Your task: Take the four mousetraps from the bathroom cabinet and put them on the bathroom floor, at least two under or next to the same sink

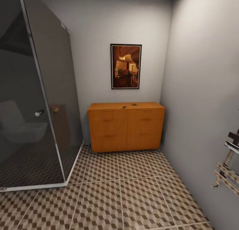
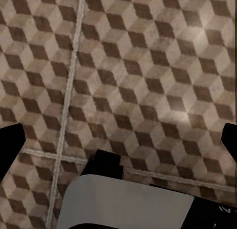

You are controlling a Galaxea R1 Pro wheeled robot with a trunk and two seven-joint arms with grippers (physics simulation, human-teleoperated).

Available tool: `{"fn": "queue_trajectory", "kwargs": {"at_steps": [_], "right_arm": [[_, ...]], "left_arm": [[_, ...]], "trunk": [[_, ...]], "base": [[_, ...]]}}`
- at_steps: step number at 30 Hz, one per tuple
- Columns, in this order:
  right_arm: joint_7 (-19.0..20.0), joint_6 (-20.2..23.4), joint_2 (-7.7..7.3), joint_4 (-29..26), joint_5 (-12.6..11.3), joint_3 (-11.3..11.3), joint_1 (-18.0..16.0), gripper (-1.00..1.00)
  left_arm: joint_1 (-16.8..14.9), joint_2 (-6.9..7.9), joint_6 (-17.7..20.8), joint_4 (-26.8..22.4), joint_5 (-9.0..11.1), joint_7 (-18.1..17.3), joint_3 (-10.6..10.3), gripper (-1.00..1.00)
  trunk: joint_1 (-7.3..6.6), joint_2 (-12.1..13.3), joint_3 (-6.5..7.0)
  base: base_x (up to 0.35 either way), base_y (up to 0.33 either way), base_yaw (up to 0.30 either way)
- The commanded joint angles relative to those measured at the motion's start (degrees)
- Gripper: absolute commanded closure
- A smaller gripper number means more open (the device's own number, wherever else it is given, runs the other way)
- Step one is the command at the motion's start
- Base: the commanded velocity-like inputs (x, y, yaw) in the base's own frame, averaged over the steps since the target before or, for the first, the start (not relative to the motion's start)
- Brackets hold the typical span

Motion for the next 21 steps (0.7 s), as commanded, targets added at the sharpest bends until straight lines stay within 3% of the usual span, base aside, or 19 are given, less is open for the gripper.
{"fn": "queue_trajectory", "kwargs": {"at_steps": [1,21], "right_arm": [[-0.2,-0.3,-0.01,0.2,0.6,-0.5,-0.1,-1.0],[-0.2,-0.3,-0.01,0.2,0.6,-0.5,-0.1,-1.0]], "left_arm": [[0.0,-0.02,-0.2,0.0,0.4,0.2,-0.5,-1.0],[0.0,-0.02,-0.2,0.0,0.4,0.2,-0.5,-1.0]], "trunk": [[0.03,0.0,-0.06],[0.03,0.0,-0.06]], "base": [[0.323,0.0,0.0],[0.323,0.0,0.0]]}}
